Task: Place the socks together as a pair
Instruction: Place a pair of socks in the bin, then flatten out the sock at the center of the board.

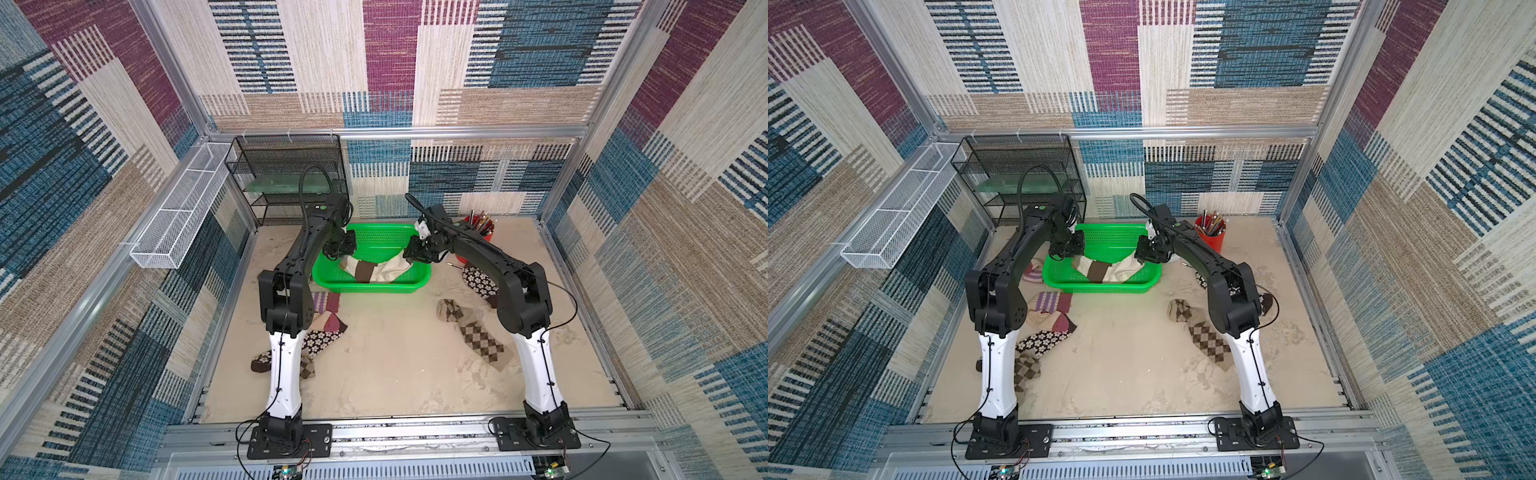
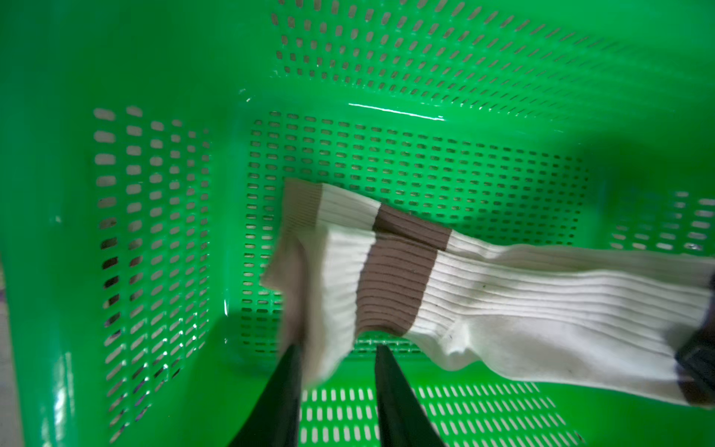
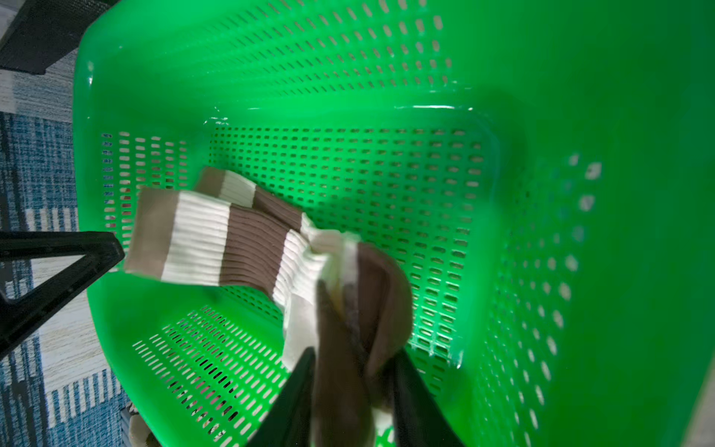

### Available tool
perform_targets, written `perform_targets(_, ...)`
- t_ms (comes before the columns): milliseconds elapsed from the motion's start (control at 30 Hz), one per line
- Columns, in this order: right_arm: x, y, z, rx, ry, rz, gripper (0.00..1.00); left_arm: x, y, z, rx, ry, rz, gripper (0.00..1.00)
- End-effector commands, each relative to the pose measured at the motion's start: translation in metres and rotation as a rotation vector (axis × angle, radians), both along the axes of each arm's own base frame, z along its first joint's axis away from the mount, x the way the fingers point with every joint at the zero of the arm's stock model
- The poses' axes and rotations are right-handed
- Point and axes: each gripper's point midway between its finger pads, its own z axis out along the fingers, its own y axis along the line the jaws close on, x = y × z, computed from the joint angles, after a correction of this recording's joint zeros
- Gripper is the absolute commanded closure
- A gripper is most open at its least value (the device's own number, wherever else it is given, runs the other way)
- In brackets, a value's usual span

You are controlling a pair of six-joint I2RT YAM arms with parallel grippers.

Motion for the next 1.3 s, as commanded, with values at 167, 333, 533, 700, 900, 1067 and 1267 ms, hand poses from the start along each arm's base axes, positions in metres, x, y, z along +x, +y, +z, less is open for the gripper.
perform_targets(167,-0.004,-0.019,0.025,-0.067,-0.030,-0.047,0.40,-0.001,0.010,0.034,0.030,-0.049,0.000,0.46)
perform_targets(333,-0.020,-0.029,0.066,-0.085,-0.099,-0.044,0.37,-0.013,0.011,0.089,-0.006,-0.150,0.007,0.45)
perform_targets(533,-0.080,-0.075,0.102,-0.129,-0.173,-0.048,0.21,-0.052,0.006,0.171,-0.133,-0.290,-0.020,0.35)
perform_targets(700,-0.142,-0.131,0.061,-0.167,-0.070,-0.116,0.17,-0.100,0.008,0.185,-0.188,-0.335,-0.027,0.31)
perform_targets(900,-0.210,-0.186,0.017,-0.201,0.079,-0.275,0.17,-0.161,-0.004,0.140,-0.241,-0.246,-0.053,0.04)
perform_targets(1067,-0.260,-0.215,-0.010,-0.214,0.189,-0.377,0.18,-0.211,-0.028,0.100,-0.247,-0.164,-0.114,0.03)
perform_targets(1267,-0.292,-0.223,-0.041,-0.214,0.272,-0.421,0.19,-0.252,-0.064,0.061,-0.266,-0.086,-0.206,0.03)
